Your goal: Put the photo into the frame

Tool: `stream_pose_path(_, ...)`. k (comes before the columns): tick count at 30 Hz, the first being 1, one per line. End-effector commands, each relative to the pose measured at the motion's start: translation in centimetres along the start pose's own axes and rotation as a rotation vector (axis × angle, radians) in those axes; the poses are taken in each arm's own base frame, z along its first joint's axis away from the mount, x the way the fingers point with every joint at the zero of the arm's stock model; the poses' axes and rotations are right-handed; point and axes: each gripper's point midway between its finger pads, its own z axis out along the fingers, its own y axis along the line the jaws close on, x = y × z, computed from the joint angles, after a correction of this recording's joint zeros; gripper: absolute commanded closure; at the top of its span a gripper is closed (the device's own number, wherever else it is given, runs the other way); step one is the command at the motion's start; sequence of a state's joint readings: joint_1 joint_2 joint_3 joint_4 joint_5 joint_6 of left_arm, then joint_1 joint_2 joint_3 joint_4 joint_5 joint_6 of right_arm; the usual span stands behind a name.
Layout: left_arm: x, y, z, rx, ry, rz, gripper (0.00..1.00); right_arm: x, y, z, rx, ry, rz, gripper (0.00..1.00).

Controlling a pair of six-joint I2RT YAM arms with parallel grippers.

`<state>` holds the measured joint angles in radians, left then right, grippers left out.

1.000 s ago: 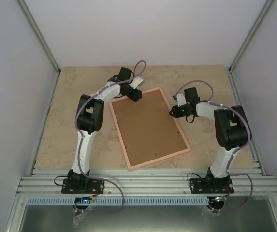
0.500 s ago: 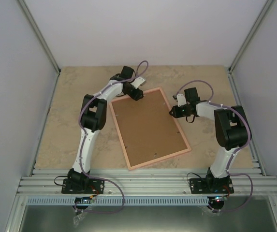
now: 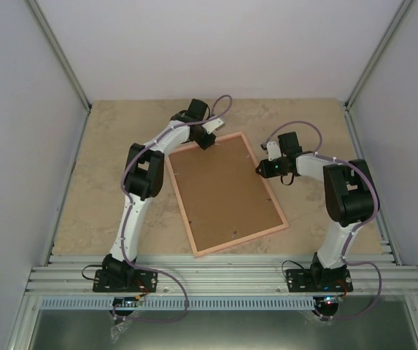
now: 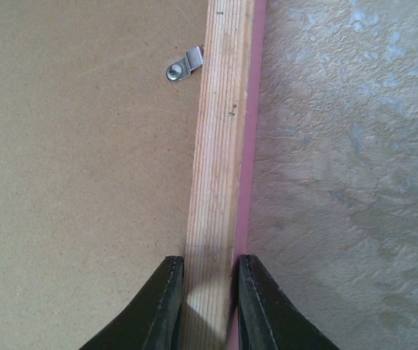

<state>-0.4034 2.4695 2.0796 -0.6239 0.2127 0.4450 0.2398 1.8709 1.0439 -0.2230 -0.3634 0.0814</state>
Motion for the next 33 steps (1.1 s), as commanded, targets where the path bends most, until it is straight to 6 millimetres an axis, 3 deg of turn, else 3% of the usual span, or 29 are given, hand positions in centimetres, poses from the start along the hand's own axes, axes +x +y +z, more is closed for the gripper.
stream_pose_path(1, 3.6, -1.2, 2.6, 0.022, 0.122, 0.017, 0.75, 6.5, -0.2, 1.5, -0.008, 0.216, 0.023, 0.99)
stream_pose_path(4, 3.5, -1.3, 2.7, 0.027, 0.123, 0.016, 0.82, 6.5, -0.1, 1.5, -0.011, 0.217, 0.019, 1.00)
stream_pose_path(7, 3.1, -1.7, 2.3, 0.050, 0.108, 0.023, 0.83, 6.5, -0.1, 1.5, -0.011, 0.218, 0.019, 1.00)
stream_pose_path(13, 2.4, -1.4, 0.8, 0.078, 0.076, 0.064, 0.65, 6.5, -0.2, 1.5, -0.006, 0.218, 0.020, 1.00)
stream_pose_path(19, 2.8, -0.9, -0.3, 0.114, 0.071, 0.089, 0.58, 6.5, -0.2, 1.5, -0.008, 0.221, 0.014, 1.00)
stream_pose_path(24, 3.3, -2.0, -0.7, 0.170, 0.080, 0.149, 0.54, 6.5, -0.2, 1.7, -0.015, 0.234, 0.003, 1.00)
stream_pose_path(33, 4.4, -2.6, 1.6, 0.128, 0.144, 0.267, 0.54, 6.2, -0.3, 2.1, -0.021, 0.252, -0.040, 1.00)
